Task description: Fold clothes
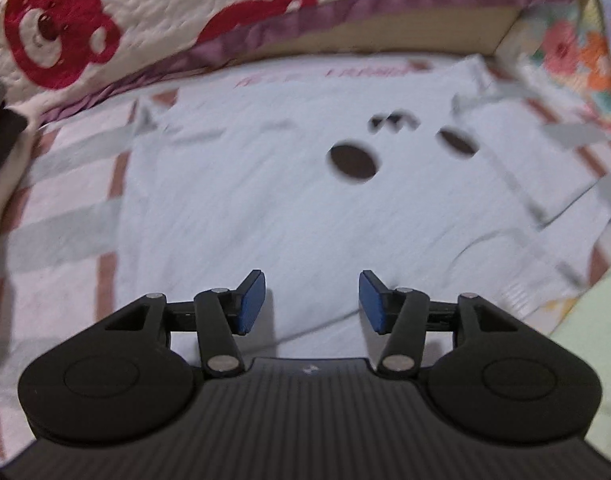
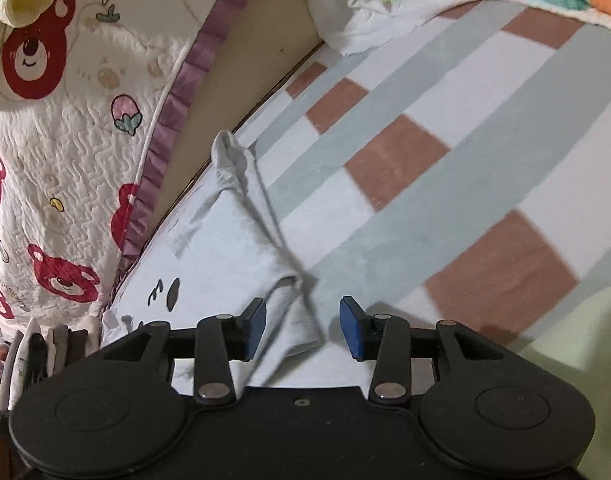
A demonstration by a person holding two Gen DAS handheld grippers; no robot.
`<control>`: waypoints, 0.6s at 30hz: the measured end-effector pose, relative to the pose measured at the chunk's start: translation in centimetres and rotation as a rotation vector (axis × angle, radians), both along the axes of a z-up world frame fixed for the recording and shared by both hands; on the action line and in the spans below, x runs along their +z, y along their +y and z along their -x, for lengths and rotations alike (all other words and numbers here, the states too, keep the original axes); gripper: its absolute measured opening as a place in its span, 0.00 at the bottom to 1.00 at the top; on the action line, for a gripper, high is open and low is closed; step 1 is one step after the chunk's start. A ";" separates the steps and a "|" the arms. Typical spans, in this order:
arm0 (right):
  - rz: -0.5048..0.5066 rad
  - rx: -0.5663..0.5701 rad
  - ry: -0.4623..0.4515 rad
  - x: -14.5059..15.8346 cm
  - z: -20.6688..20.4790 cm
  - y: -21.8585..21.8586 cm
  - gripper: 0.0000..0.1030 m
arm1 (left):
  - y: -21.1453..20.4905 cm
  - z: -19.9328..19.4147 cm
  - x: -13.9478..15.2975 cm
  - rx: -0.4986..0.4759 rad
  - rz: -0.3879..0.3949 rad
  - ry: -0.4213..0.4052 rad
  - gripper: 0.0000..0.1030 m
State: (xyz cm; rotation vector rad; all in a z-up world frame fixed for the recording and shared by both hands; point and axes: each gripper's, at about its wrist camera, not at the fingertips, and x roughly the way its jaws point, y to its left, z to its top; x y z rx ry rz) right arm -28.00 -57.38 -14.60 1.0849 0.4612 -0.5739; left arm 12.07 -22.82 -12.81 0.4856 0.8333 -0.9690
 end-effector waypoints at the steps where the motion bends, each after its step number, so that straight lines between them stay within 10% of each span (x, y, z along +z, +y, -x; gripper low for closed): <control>1: -0.013 0.006 0.001 0.0 -0.5 0.2 0.46 | 0.1 -0.1 -0.4 0.009 -0.017 0.006 0.50; 18: -0.175 -0.183 -0.148 -2.8 -4.3 1.1 0.61 | 0.5 -1.6 -0.5 0.146 0.112 -0.001 0.55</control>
